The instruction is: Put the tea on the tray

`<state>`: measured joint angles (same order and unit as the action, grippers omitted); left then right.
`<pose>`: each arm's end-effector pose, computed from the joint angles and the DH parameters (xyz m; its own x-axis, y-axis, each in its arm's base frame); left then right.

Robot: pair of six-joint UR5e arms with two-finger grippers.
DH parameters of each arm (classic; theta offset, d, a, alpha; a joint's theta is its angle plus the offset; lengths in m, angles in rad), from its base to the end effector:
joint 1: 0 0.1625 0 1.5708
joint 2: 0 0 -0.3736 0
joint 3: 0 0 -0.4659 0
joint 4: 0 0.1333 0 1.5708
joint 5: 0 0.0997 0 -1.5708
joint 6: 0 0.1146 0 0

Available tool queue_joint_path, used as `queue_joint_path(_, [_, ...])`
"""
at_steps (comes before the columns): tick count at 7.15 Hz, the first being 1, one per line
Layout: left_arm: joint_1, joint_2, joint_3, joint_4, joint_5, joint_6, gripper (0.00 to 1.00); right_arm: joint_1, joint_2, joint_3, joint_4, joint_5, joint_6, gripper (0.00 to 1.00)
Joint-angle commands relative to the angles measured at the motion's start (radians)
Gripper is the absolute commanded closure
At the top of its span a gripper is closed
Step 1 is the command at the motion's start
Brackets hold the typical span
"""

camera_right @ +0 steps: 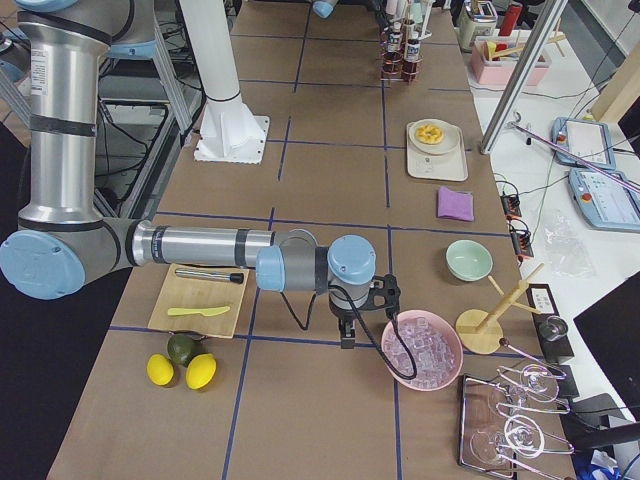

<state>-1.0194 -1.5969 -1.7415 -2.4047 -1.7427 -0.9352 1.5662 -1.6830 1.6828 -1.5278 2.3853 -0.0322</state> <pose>0.2252 -0.5832 0.4174 0.6694 0.0281 -0.7424 0.4536 0.7759 0.4384 0.0475 -0.5273 0.6081 0.6856 -0.0664 0.7250 0.0267 0.9975 0.0662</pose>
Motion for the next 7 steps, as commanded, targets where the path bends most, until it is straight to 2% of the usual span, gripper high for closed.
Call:
queue_joint_path(1, [-0.002,-0.011,0.000,-0.001,0.000,0.001,0.26,0.000,0.000,0.000,0.000,0.000,0.000,0.00])
queue_joint_path(7, [-0.041,-0.038,0.017,-0.001,0.051,-0.001,0.26,0.000,0.000,0.003,0.001,0.000,0.002,0.00])
